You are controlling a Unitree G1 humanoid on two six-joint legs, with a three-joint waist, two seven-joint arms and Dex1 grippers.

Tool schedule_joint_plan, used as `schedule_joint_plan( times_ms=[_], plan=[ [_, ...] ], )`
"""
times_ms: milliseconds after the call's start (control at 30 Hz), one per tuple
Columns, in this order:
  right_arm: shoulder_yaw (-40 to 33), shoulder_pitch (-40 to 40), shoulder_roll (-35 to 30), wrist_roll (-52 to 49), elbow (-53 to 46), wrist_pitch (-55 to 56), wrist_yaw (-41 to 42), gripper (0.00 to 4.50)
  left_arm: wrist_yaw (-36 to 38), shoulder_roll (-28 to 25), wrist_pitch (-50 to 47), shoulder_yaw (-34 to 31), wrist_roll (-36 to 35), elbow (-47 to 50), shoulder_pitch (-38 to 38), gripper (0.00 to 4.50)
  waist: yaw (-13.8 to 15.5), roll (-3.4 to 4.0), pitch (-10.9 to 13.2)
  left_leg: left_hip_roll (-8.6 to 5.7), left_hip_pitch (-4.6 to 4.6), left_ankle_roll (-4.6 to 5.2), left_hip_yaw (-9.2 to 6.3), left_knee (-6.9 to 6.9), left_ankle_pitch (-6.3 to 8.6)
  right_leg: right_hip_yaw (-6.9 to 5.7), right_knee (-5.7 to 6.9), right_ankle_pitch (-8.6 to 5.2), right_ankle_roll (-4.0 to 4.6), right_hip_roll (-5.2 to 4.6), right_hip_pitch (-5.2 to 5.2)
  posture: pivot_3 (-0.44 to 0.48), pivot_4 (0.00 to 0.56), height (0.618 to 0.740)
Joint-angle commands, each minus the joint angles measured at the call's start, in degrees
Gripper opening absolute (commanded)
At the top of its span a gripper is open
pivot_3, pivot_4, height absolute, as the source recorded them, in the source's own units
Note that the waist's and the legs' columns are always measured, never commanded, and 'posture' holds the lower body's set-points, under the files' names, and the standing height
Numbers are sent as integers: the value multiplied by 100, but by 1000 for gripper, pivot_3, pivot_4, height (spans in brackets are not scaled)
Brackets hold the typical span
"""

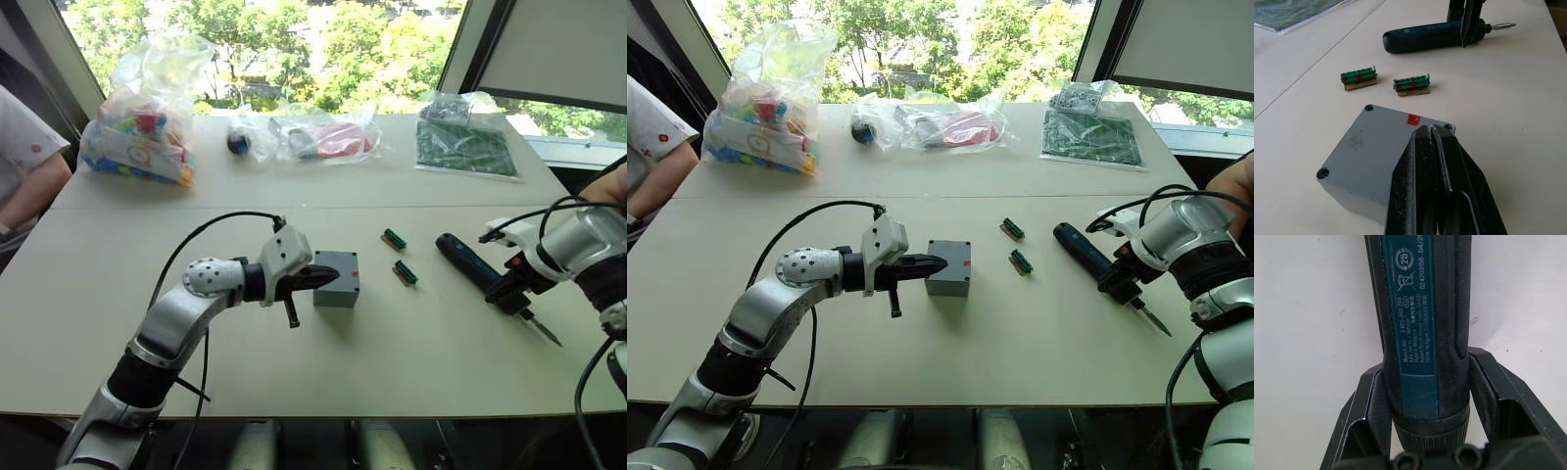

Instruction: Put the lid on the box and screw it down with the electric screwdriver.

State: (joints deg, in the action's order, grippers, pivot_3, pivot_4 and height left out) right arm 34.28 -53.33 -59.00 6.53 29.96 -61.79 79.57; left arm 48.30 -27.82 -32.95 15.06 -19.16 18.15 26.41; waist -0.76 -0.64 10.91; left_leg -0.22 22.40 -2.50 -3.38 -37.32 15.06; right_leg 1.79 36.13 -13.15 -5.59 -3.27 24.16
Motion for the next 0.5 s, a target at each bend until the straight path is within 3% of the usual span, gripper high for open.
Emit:
schedule_joint_plan(
  times_ms=[33, 133, 200, 267, 333, 400, 500],
  plan=[
    [-658, -227, 90, -195, 369, -18, -338, 1835, 39, 51, 105, -139, -83, 5, 95, 0, -5, 0, 0, 0, 0, 0, 0, 0, 0, 0, 0, 0, 0, 0, 0, 0, 150, 740],
    [-1994, -1020, 389, -664, 861, 192, -1114, 1835, 106, 179, 74, -382, -356, -186, 174, 0, -62, 15, 7, -1, 1, -1, 9, -5, -1, 3, 0, 2, 5, -3, 2, 0, 150, 740],
    [-2907, -1391, 594, -1156, 871, -316, -1452, 1835, 107, 361, -25, -605, -670, -265, 228, 0, -128, 40, 22, -2, 3, -3, 24, -3, -2, 14, 2, 7, 12, -6, 17, 0, 150, 740],
    [-4073, -1253, 855, -1640, 451, -280, -2104, 1835, 122, 430, -86, -679, -795, -308, 275, 0, -144, 37, 21, -1, 4, -5, 19, 9, -3, 15, 6, 10, 4, -2, 23, 0, 150, 740],
    [-5482, -761, 1486, -2069, -588, 536, -3108, 1835, 148, 434, -111, -700, -834, -375, 326, 0, -133, 29, 15, 5, 5, -5, -2, 19, -3, 3, 7, 10, 4, 7, 22, 0, 150, 740],
    [-6267, -400, 2135, -2181, -1488, 748, -4058, 1835, 187, 416, -129, -732, -875, -461, 374, 0, -135, 14, 6, 13, 6, -2, -11, 25, -1, -6, 5, 8, 4, 13, 20, 0, 150, 740],
    [-6791, -149, 2881, -2426, -2342, 424, -4999, 1835, 241, 384, -143, -746, -884, -611, 448, 0, -121, 16, 7, 8, 12, -3, -9, 20, -2, -6, 8, 8, 2, 6, 21, 0, 150, 740]
  ],
)
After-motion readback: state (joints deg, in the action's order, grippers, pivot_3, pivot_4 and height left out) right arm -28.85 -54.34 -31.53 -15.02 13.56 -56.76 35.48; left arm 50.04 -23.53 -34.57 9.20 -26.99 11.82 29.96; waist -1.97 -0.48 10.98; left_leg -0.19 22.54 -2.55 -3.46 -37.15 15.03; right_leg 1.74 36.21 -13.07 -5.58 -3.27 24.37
